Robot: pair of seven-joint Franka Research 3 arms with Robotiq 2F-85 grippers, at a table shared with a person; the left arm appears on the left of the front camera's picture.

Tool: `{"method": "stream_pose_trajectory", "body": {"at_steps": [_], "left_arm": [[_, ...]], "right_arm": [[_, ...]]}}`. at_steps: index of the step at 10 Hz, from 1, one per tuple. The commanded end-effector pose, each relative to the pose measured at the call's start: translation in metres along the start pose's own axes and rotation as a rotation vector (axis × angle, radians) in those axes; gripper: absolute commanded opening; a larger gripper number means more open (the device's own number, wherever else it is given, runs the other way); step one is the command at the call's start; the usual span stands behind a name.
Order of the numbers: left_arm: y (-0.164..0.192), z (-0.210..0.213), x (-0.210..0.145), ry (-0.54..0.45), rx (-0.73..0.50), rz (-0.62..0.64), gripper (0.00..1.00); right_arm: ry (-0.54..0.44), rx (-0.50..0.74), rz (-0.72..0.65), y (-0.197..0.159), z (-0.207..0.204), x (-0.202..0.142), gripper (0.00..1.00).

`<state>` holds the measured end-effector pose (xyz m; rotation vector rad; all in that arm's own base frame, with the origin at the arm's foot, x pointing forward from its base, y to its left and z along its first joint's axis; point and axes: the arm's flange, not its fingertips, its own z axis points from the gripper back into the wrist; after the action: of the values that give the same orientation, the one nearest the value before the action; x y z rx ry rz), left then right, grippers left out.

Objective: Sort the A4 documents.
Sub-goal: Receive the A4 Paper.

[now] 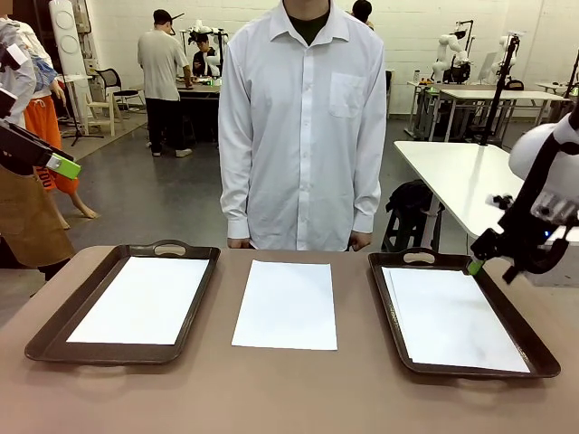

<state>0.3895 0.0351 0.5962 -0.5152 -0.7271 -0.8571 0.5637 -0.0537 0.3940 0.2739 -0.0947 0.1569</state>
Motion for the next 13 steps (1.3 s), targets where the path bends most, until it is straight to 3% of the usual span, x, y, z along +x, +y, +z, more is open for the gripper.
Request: {"method": "stream_pose_trajectory", "body": {"at_steps": [1,4,6,8,10,13], "left_arm": [[-0.001,0.0,0.0,0.002,0.002,-0.001,1.0],[-0.001,0.0,0.0,0.002,0.002,-0.001,1.0],[-0.001,0.0,0.0,0.002,0.002,-0.001,1.0],[-0.001,0.0,0.0,0.002,0.002,-0.001,1.0],[-0.001,0.0,0.0,0.002,0.002,-0.001,1.0],[-0.001,0.0,0.0,0.002,0.002,-0.001,1.0]], "right_arm": [[-0.195,-0.173,0.241,0.055,0.043,-0.007,1.0],[-0.383,0.019,0.626,0.106,0.121,-0.023,1.0],[-0.448,0.201,0.807,0.107,0.164,-0.041,1.0],[-0.452,0.321,0.877,0.101,0.201,-0.059,1.0],[-0.455,0.378,0.894,0.098,0.21,-0.07,1.0],[-0.474,0.37,0.825,0.107,0.214,-0.088,1.0]]}}
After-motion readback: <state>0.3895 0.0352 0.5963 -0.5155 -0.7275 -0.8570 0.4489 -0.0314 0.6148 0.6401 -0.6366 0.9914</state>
